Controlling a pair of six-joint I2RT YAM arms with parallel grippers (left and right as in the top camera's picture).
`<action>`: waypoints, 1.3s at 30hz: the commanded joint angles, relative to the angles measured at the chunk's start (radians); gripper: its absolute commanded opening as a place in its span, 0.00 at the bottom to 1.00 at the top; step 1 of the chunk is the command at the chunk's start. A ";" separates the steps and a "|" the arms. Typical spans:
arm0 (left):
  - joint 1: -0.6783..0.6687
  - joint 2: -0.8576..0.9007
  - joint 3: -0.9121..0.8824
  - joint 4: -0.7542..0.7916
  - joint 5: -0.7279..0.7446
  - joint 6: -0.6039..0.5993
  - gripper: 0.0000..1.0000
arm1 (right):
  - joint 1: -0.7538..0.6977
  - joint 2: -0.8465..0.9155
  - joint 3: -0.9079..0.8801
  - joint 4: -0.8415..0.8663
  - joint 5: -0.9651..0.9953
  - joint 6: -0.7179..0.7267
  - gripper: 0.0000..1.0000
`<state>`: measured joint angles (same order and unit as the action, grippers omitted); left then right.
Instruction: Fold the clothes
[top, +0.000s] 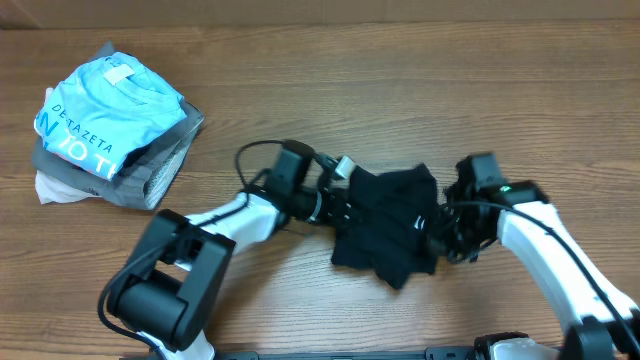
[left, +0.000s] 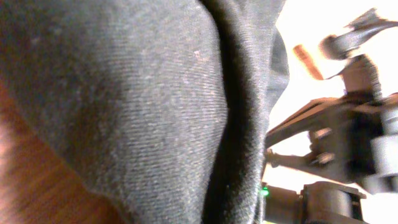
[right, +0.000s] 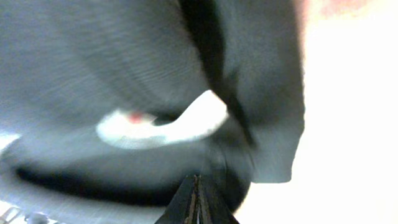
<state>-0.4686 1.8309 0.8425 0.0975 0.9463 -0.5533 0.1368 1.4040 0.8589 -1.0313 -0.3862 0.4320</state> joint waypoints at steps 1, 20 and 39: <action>0.115 -0.047 0.043 0.010 0.169 0.076 0.04 | -0.008 -0.097 0.163 -0.034 -0.008 -0.040 0.04; 0.983 -0.109 0.606 0.006 0.417 -0.125 0.04 | -0.008 -0.130 0.332 -0.158 0.002 -0.043 0.04; 1.249 0.054 0.599 -0.762 -0.216 0.494 1.00 | -0.008 -0.130 0.333 -0.181 0.004 -0.048 0.04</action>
<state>0.7914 1.8381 1.4361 -0.6518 0.8520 -0.1371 0.1322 1.2766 1.1751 -1.2026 -0.3855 0.3946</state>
